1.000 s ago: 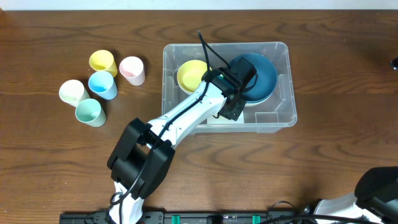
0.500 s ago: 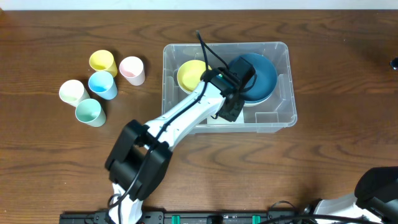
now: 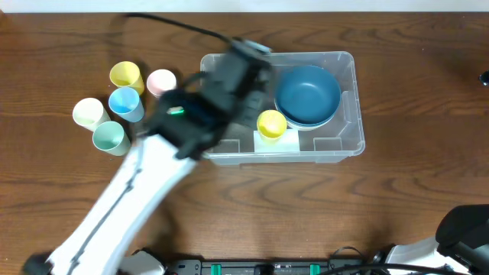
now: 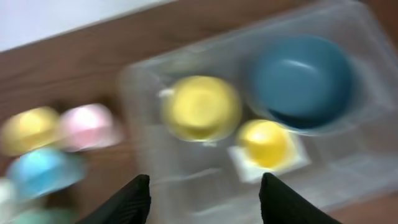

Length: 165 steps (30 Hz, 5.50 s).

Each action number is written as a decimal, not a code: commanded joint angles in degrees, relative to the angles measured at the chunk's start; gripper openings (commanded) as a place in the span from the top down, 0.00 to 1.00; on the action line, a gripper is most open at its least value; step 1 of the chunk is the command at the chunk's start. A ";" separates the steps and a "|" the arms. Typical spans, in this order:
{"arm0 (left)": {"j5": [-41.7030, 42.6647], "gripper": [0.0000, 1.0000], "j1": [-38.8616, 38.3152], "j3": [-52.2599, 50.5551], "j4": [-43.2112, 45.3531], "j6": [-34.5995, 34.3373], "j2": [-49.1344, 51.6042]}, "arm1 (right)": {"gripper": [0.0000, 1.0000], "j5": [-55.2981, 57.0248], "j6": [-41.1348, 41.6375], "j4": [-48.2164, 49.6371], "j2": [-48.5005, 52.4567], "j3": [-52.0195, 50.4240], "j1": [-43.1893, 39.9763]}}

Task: Pack container
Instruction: 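Move the left gripper left to the mint green cup, then grasp the mint green cup rim with the left gripper and lift, then carry the green cup into the container and drop it into the yellow cup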

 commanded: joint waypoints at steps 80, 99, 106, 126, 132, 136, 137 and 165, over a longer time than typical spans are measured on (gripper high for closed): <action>7.17 0.94 32.20 -13.94 -14.08 -7.06 18.43 | 0.01 -0.04 -0.83 -0.02 0.35 0.68 -0.20; 9.07 0.94 1.68 -7.65 -1.27 -2.78 -8.98 | 0.01 -0.04 -0.83 -0.02 0.35 0.68 -0.20; 9.03 0.94 -7.10 -7.65 3.39 0.07 -0.92 | 0.01 -0.04 -0.83 -0.04 0.35 0.68 -0.20; 9.40 0.94 -13.03 -7.65 6.71 2.38 13.79 | 0.01 -0.04 -0.83 -0.02 0.35 0.68 -0.20; 9.33 0.94 -13.22 -7.65 7.34 2.40 16.48 | 0.01 -0.04 -0.83 -0.02 0.35 0.68 -0.20; 8.24 0.94 -13.18 -7.65 7.32 2.40 16.98 | 0.01 -0.04 -0.83 -0.02 0.35 0.68 -0.20; 8.24 0.95 -13.14 -7.65 7.34 2.60 17.00 | 0.01 -0.04 -0.83 -0.04 0.35 0.68 -0.20; -1.42 0.36 6.82 -1.05 0.35 -1.33 2.73 | 0.01 -0.04 -0.83 -0.04 0.35 0.68 -0.20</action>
